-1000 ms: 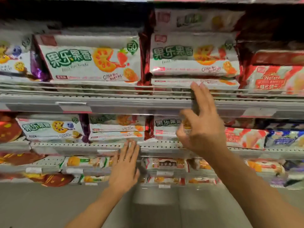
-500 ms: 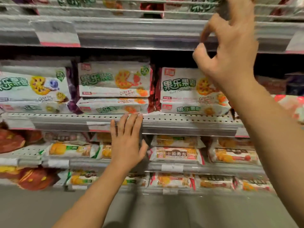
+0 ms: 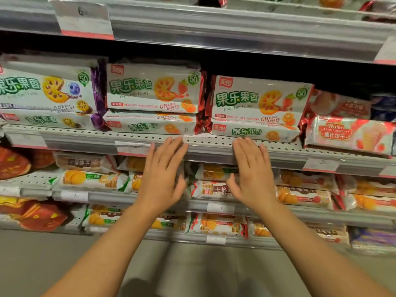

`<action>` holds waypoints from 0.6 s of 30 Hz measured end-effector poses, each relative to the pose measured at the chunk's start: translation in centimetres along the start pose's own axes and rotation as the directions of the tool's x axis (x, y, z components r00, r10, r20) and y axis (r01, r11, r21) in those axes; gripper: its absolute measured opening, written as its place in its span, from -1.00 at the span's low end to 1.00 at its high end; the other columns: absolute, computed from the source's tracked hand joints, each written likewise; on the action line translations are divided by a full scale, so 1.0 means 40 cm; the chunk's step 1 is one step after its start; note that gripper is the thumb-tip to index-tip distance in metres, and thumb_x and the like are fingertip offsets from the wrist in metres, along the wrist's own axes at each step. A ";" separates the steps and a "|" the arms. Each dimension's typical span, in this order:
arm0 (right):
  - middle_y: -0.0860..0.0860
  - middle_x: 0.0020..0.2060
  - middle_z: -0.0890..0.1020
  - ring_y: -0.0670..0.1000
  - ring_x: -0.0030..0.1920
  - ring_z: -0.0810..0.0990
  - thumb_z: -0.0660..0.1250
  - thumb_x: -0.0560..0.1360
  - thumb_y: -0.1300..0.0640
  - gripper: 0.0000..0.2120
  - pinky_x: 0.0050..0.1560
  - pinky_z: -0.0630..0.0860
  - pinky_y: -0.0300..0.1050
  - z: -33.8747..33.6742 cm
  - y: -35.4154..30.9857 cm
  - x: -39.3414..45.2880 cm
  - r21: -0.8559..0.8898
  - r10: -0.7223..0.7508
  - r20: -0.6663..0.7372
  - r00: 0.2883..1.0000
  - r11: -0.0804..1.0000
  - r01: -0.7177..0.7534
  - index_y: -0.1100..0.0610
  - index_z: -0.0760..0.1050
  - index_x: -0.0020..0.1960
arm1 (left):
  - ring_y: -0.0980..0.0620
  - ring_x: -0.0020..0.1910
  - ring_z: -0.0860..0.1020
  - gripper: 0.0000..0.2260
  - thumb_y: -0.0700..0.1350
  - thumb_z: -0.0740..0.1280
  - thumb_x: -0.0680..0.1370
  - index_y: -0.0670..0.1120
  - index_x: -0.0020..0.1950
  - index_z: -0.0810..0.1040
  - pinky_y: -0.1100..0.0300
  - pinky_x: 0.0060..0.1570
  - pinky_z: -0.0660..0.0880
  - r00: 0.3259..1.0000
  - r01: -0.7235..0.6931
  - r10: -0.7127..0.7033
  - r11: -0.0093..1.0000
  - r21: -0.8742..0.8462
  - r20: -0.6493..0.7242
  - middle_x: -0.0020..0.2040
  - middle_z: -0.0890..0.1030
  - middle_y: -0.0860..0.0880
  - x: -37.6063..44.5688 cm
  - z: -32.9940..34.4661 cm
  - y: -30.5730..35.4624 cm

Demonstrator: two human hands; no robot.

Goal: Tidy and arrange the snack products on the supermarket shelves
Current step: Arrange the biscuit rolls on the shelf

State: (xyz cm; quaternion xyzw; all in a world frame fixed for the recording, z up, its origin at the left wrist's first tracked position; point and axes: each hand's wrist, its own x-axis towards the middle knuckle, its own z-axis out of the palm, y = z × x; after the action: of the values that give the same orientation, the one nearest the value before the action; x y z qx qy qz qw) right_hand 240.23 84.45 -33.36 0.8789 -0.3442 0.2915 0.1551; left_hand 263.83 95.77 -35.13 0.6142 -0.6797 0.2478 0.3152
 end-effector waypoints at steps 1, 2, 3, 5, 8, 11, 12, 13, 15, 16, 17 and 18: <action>0.19 0.55 0.29 0.20 0.58 0.19 0.34 0.42 0.04 -0.20 0.57 0.08 0.27 0.006 0.002 0.000 -0.002 -0.009 -0.015 1.000 1.000 0.009 0.27 0.20 0.58 | -0.20 0.54 0.28 -0.44 -0.12 0.30 0.48 -0.13 0.49 0.39 -0.32 0.51 0.12 0.996 -0.087 0.087 0.996 -0.022 -0.037 0.52 0.37 -0.17 -0.019 0.012 0.010; 0.19 0.55 0.28 0.20 0.59 0.18 0.35 0.40 0.03 -0.18 0.57 0.07 0.26 0.014 0.005 0.000 -0.005 -0.021 -0.035 0.999 1.000 0.021 0.27 0.19 0.58 | -0.20 0.47 0.37 -0.51 -0.14 0.32 0.47 -0.13 0.42 0.46 -0.30 0.47 0.21 0.986 -0.165 0.164 0.986 -0.029 -0.044 0.45 0.46 -0.18 -0.038 0.036 0.026; 0.19 0.55 0.28 0.20 0.59 0.18 0.36 0.39 0.03 -0.16 0.57 0.07 0.26 0.024 0.009 0.001 -0.005 -0.030 -0.058 0.998 1.000 0.029 0.27 0.20 0.58 | -0.18 0.40 0.44 -0.56 -0.15 0.35 0.46 -0.13 0.35 0.52 -0.28 0.43 0.30 0.980 -0.197 0.197 0.980 -0.043 -0.006 0.39 0.52 -0.16 -0.053 0.072 0.042; 0.18 0.54 0.31 0.20 0.58 0.20 0.38 0.37 0.02 -0.16 0.57 0.07 0.26 0.037 0.011 0.001 -0.001 -0.021 -0.096 0.995 1.000 0.021 0.27 0.23 0.57 | -0.12 0.33 0.48 -0.56 -0.16 0.41 0.46 -0.10 0.35 0.54 -0.19 0.34 0.44 0.986 -0.068 0.081 0.993 -0.092 0.148 0.34 0.55 -0.10 -0.059 0.145 0.076; 0.16 0.54 0.32 0.18 0.58 0.21 0.37 0.36 0.02 -0.16 0.58 0.06 0.23 0.026 0.009 0.000 0.024 -0.012 -0.080 0.997 1.000 0.014 0.25 0.23 0.57 | -0.13 0.33 0.48 -0.54 -0.16 0.39 0.52 -0.11 0.43 0.47 -0.06 0.28 0.51 0.935 0.218 -0.184 0.973 -0.081 0.304 0.37 0.53 -0.11 -0.008 0.200 0.117; 0.13 0.56 0.28 0.14 0.59 0.18 0.35 0.39 0.03 -0.18 0.60 0.03 0.19 0.000 0.023 0.000 0.065 -0.045 -0.019 0.999 0.997 0.046 0.21 0.20 0.59 | -0.12 0.21 0.55 -0.69 -0.09 0.29 0.61 -0.09 0.34 0.51 0.00 0.18 0.53 0.864 0.298 -0.263 0.955 -0.014 0.429 0.23 0.60 -0.10 0.072 0.218 0.128; 0.13 0.57 0.28 0.13 0.59 0.17 0.34 0.40 0.04 -0.19 0.59 0.03 0.19 -0.004 0.027 0.000 0.090 -0.051 -0.012 0.999 0.995 0.052 0.20 0.20 0.60 | -0.09 0.15 0.57 -0.73 -0.02 0.27 0.63 -0.07 0.30 0.51 0.02 0.13 0.55 0.817 0.311 -0.281 0.950 0.025 0.503 0.16 0.61 -0.08 0.095 0.223 0.128; 0.12 0.57 0.28 0.13 0.59 0.18 0.33 0.40 0.06 -0.20 0.59 0.04 0.20 -0.006 0.029 0.000 0.114 -0.051 -0.011 0.999 0.992 0.052 0.20 0.20 0.60 | -0.08 0.09 0.58 -0.73 0.05 0.26 0.64 -0.06 0.27 0.49 0.02 0.07 0.56 0.758 0.317 -0.297 0.946 0.070 0.581 0.09 0.60 -0.06 0.114 0.229 0.127; 0.12 0.55 0.31 0.12 0.58 0.20 0.30 0.41 0.06 -0.24 0.59 0.06 0.21 -0.007 0.025 0.000 0.160 -0.028 -0.023 0.999 0.987 0.031 0.20 0.23 0.58 | -0.08 0.03 0.58 -0.69 0.15 0.27 0.63 -0.04 0.23 0.46 0.01 0.00 0.58 0.669 0.304 -0.313 0.943 0.136 0.674 0.03 0.58 -0.05 0.123 0.249 0.123; 0.12 0.54 0.33 0.13 0.58 0.22 0.28 0.42 0.05 -0.25 0.59 0.05 0.20 -0.007 0.021 0.000 0.177 -0.013 -0.027 1.000 0.984 0.017 0.21 0.25 0.57 | -0.07 0.01 0.59 -0.68 0.17 0.27 0.62 -0.04 0.21 0.47 0.00 0.00 0.59 0.654 0.307 -0.317 0.941 0.142 0.687 0.02 0.58 -0.04 0.116 0.261 0.122; 0.12 0.54 0.34 0.13 0.57 0.23 0.26 0.42 0.03 -0.26 0.59 0.04 0.19 -0.008 0.017 0.001 0.190 -0.001 -0.026 1.000 0.982 0.006 0.21 0.27 0.57 | -0.07 -0.01 0.59 -0.68 0.17 0.27 0.62 -0.05 0.18 0.49 0.00 0.01 0.59 0.648 0.324 -0.324 0.936 0.136 0.689 0.01 0.59 -0.04 0.105 0.272 0.121; 0.13 0.53 0.35 0.13 0.57 0.24 0.25 0.41 0.01 -0.26 0.60 0.03 0.19 -0.010 0.014 0.003 0.199 0.006 -0.020 1.000 0.980 -0.002 0.21 0.28 0.56 | -0.06 -0.02 0.59 -0.68 0.17 0.26 0.62 -0.06 0.16 0.51 -0.01 0.02 0.60 0.648 0.344 -0.335 0.930 0.130 0.684 0.01 0.60 -0.05 0.094 0.278 0.122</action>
State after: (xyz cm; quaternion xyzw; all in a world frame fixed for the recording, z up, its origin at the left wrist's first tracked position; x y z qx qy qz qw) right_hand 239.73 84.18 -32.94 0.8862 -0.3136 0.3337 0.0696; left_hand 257.44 85.77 -39.69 0.7760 -0.6218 -0.0685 0.0810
